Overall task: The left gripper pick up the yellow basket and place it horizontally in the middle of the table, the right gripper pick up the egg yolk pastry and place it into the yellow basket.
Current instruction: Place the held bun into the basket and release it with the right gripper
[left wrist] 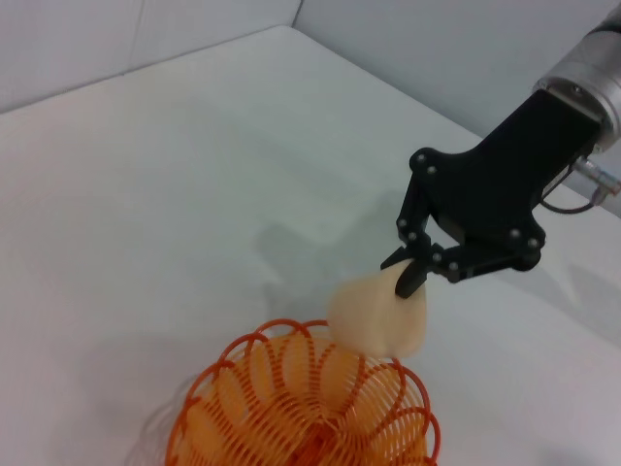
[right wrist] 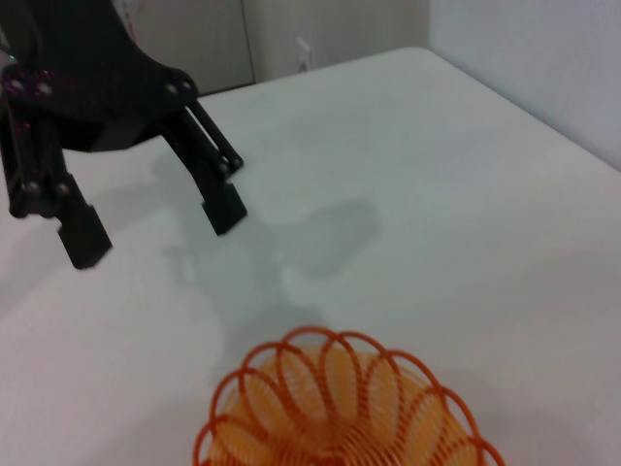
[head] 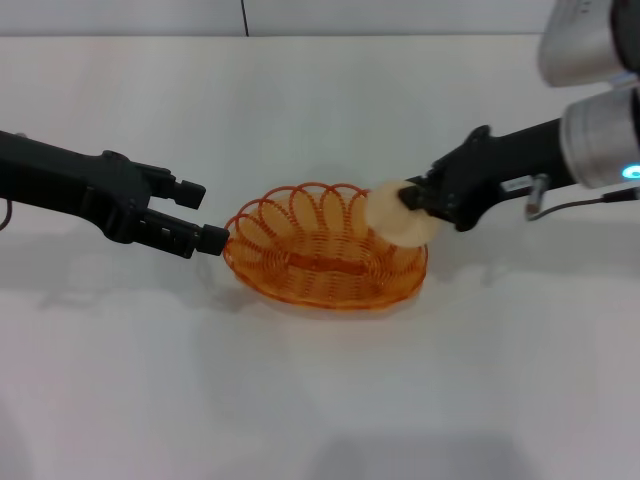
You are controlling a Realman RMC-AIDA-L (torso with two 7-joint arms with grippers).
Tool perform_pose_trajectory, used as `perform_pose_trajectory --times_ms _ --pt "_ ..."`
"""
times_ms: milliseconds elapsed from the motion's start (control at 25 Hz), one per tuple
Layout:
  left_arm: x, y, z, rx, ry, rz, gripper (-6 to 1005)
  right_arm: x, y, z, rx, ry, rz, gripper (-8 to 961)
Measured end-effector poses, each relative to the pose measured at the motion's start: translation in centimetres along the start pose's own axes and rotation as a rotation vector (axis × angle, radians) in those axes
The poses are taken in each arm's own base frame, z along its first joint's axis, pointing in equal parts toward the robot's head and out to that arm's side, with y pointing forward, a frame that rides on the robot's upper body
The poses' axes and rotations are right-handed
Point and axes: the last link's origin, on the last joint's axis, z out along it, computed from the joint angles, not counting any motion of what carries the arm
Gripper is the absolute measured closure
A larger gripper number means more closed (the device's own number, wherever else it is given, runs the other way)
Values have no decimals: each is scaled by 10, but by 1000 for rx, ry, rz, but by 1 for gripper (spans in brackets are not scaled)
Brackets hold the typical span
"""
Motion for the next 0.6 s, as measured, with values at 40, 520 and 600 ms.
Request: perform_pose_trajectory --times_ms 40,520,600 --pt "0 0 0 0 0 0 119 -2 2 4 -2 -6 -5 921" --pt "0 -1 0 7 1 -1 119 -7 17 36 -31 13 -60 923" --pt "0 -1 0 6 1 -2 119 -8 18 38 -34 15 -69 923"
